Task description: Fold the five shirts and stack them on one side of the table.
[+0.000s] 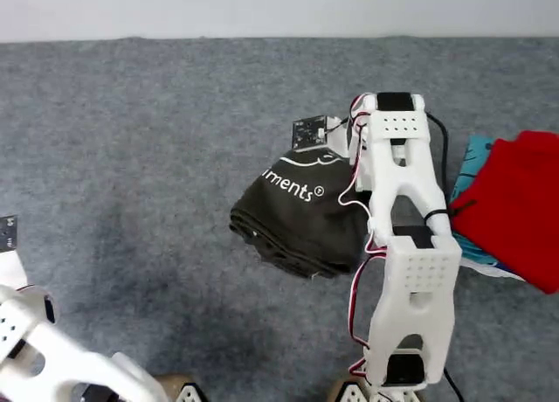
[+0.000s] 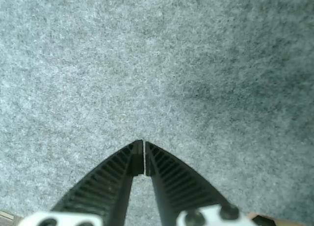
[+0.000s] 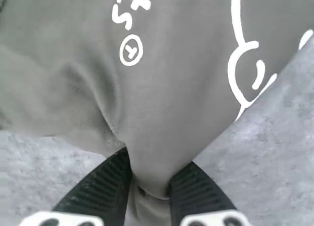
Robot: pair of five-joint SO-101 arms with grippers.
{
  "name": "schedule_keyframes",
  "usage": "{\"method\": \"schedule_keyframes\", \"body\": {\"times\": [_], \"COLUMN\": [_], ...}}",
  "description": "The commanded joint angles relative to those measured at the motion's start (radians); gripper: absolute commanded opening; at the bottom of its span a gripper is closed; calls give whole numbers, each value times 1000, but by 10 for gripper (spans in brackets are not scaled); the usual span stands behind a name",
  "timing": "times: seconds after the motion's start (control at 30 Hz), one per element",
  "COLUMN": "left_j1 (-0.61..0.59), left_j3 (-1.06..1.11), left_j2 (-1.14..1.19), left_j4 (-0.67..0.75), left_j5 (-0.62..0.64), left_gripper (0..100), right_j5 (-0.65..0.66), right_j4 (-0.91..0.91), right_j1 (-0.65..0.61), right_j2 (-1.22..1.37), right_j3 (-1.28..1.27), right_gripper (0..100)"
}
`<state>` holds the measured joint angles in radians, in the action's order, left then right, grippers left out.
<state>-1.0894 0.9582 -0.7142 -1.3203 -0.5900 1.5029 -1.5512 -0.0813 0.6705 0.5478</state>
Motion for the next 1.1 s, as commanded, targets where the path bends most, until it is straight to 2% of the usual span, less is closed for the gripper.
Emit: {"method": "schedule_keyframes", "body": {"times": [0.0, 0.13, 0.23, 0.37, 0.47, 0.53, 0.63, 0.73, 0.8, 0.97, 1.07], "left_j1": [-2, -2, -2, -2, -2, -2, -2, -2, -2, -2, -2], "left_j3": [-7, -7, -10, -12, -12, -12, -12, -13, -13, -13, -12], "left_j2": [-29, -29, -29, -29, -29, -29, -29, -29, -29, -29, -29], "left_j4": [-5, -5, -5, -5, -5, -5, -5, -5, -5, -6, -6], "left_j5": [-9, -11, -11, -11, -11, -11, -11, -11, -11, -11, -11], "left_gripper": [15, 15, 15, 15, 15, 15, 15, 15, 15, 15, 15], "right_j5": [-34, -351, -551, -743, -898, -968, -1022, -1083, -1145, -1235, -1263], "right_j4": [21, 5, -77, -229, -245, -245, -245, -245, -245, -231, -140], "right_j1": [-24, -35, -36, -61, -68, -76, -110, -114, -113, -142, -194], "right_j2": [-73, -142, -211, -292, -337, -357, -380, -410, -441, -473, -473], "right_j3": [60, 60, 60, 60, 29, -5, -95, -190, -259, -462, -572], "right_gripper": [31, 173, 258, 263, 246, 176, 5, 39, 5, 9, 9]}}
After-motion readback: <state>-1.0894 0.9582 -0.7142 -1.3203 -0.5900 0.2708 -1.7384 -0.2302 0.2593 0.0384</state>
